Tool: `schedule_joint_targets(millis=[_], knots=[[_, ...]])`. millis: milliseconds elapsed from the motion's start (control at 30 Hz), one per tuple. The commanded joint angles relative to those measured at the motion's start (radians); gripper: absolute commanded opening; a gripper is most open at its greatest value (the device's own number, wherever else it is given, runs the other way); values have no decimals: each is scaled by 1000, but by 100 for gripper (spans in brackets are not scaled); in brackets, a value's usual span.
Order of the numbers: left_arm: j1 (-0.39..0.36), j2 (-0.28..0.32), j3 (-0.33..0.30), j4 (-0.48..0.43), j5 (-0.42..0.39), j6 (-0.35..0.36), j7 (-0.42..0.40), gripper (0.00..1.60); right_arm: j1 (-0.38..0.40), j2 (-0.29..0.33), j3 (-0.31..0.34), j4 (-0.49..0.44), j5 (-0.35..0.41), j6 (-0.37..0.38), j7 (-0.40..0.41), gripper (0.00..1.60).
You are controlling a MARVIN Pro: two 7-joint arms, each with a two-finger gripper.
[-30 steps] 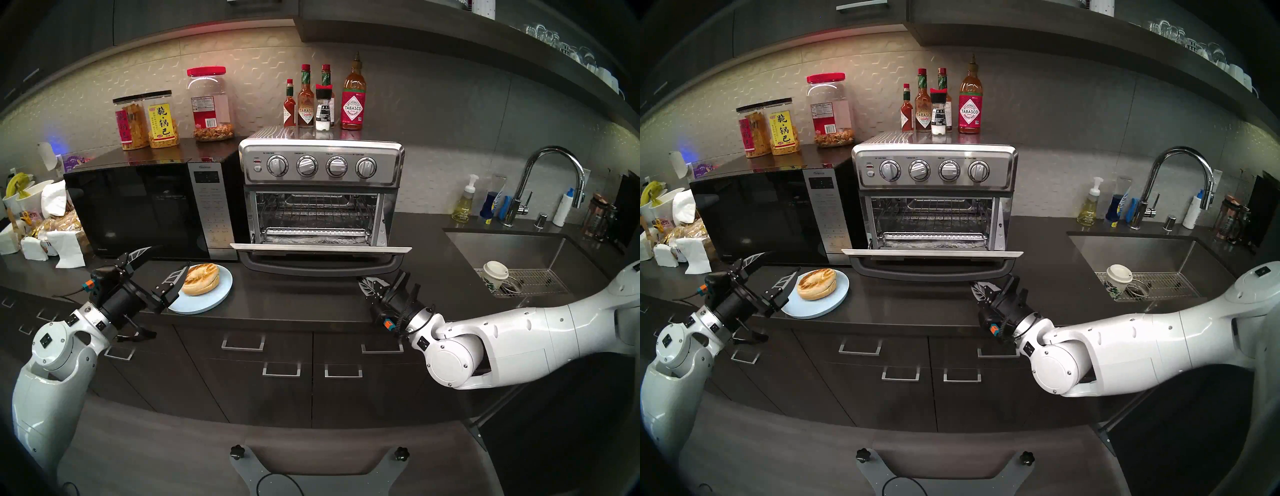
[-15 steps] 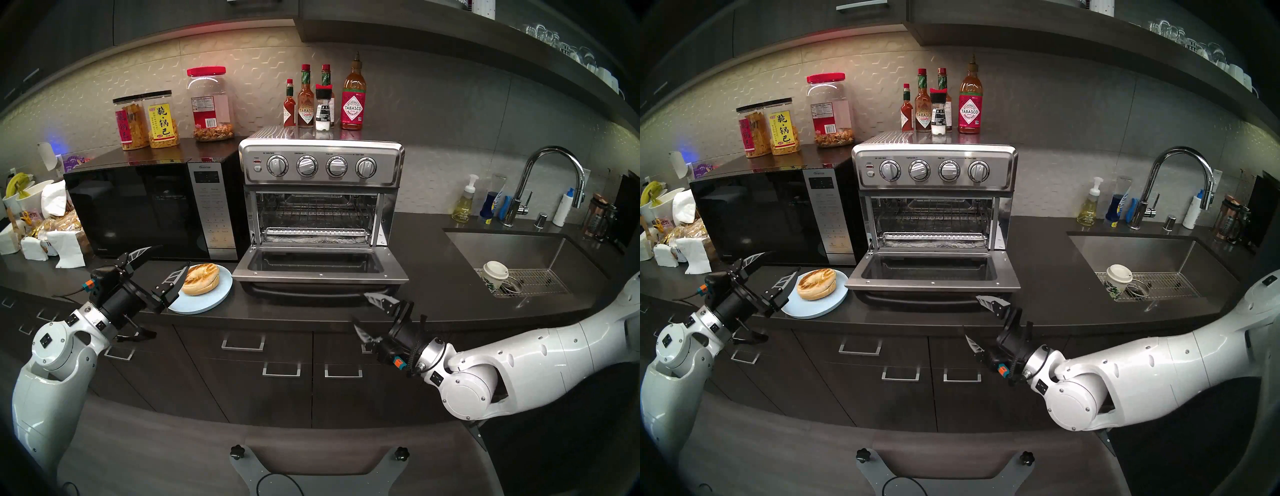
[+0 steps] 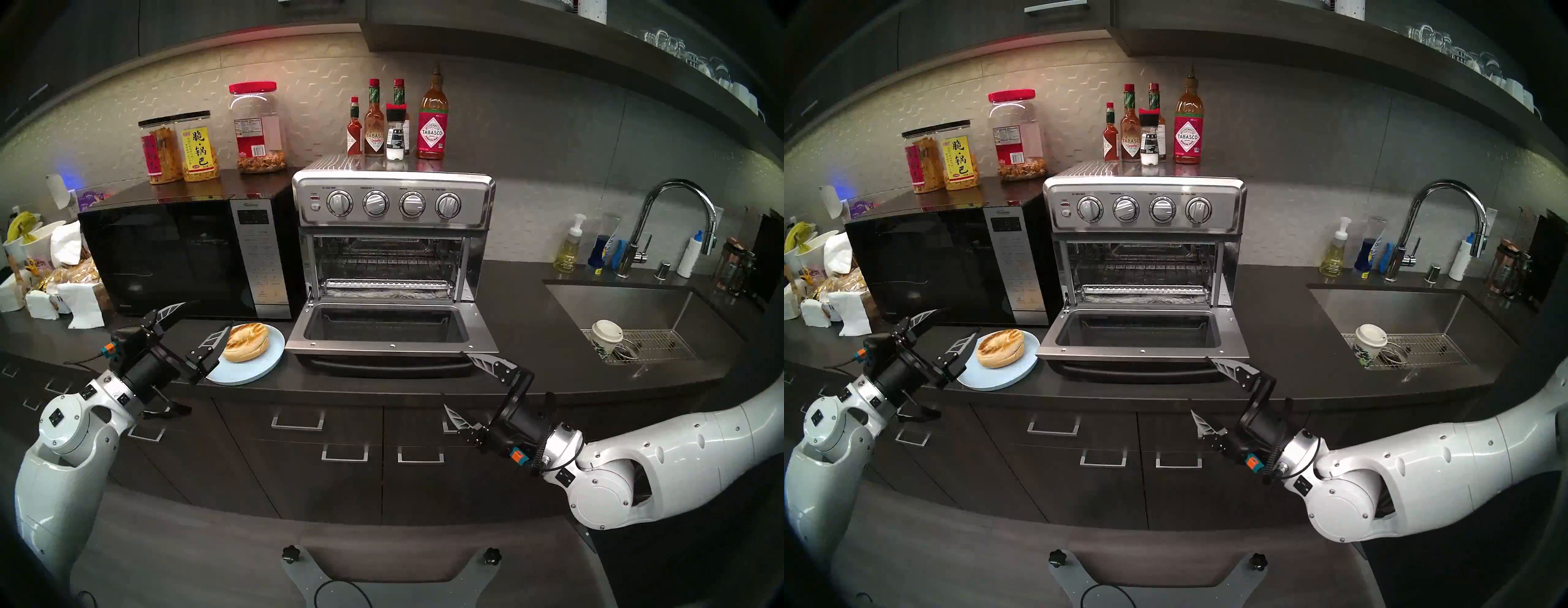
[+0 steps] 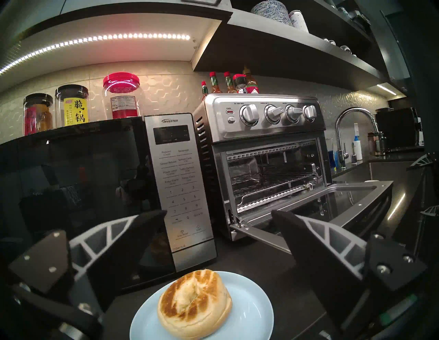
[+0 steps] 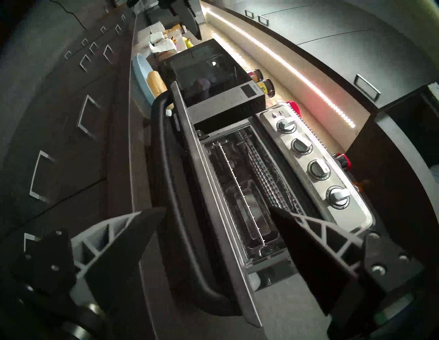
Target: Open the oven and place the bagel inside on the rack
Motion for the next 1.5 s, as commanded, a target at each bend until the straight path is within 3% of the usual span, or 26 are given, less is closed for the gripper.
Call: schedule_joint_targets(millis=[0, 300, 600, 867, 1067, 1467], knots=[[-5, 0, -10, -15, -3, -5, 1, 160, 82, 111, -4, -11, -13, -102, -61, 160], [-5, 1, -10, -15, -2, -5, 1, 160, 149, 215, -22, 17, -24, -254, -81, 160], [-5, 0, -10, -16, -3, -5, 1, 160, 220, 258, -67, 36, -38, -411, -97, 160], [-5, 1, -10, -15, -2, -5, 1, 160, 287, 282, -70, 4, 57, -530, -62, 160], [-5, 0, -10, -15, -2, -5, 1, 160, 325, 293, -75, -4, 129, -533, 58, 160], [-4, 0, -11, -16, -2, -5, 1, 160, 375, 306, -103, -8, 234, -410, 321, 160]])
